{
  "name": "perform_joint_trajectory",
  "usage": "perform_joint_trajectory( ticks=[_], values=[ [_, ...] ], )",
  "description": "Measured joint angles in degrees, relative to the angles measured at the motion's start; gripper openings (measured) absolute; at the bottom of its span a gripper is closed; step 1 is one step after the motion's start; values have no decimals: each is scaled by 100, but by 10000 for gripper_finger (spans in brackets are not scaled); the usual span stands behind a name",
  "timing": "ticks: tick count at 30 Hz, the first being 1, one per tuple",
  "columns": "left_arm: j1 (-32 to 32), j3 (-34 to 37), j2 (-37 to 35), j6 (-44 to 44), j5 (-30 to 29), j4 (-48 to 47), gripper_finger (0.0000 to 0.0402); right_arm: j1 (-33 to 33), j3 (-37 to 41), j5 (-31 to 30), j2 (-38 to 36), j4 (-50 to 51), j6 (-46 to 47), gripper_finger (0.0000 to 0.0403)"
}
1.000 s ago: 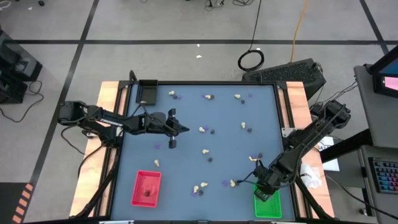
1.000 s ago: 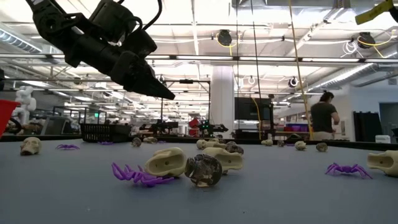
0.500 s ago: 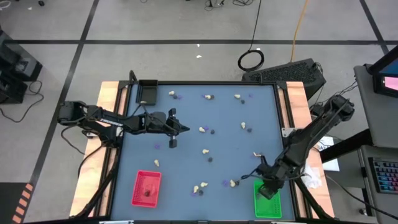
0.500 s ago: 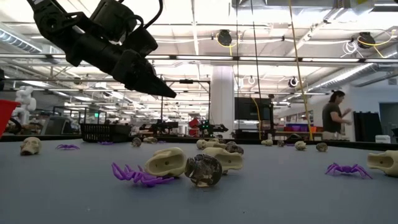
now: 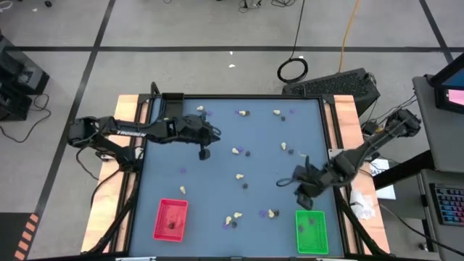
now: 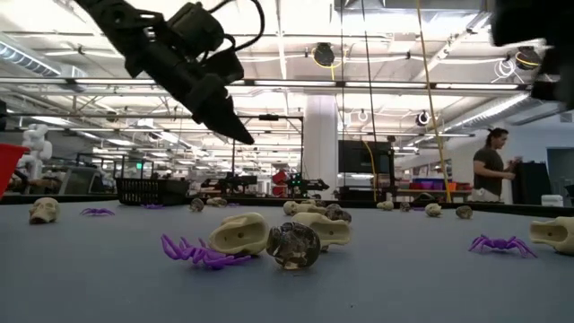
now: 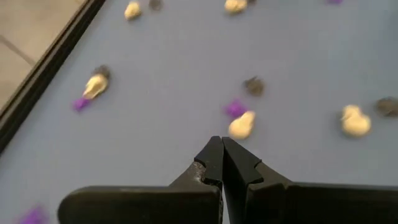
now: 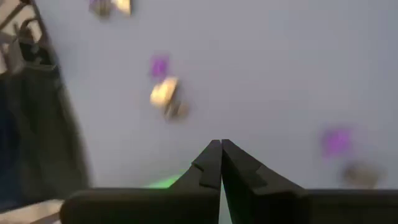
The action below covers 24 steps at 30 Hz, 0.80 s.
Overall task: Sort Halloween decoration
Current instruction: Put the white skull toy into the black bin
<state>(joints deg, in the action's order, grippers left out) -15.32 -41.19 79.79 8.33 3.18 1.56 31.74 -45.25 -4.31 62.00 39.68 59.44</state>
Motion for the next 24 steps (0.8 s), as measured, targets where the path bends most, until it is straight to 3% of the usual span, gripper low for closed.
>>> perform_joint_trajectory(
  ticks=[12, 17, 24],
  values=[
    [-1388, -1803, 180, 755, -113, -3612, 0, -2048, 0, -84, 394, -1009, -3819, 0],
    [-1898, -2269, 755, 1243, -122, -4463, 0, -2568, 0, 128, 514, -1250, -4502, 0],
    [-2210, -2612, 1617, 1916, -512, -4581, 0, -2729, 4, 157, 535, -1319, -4710, 0]
  ],
)
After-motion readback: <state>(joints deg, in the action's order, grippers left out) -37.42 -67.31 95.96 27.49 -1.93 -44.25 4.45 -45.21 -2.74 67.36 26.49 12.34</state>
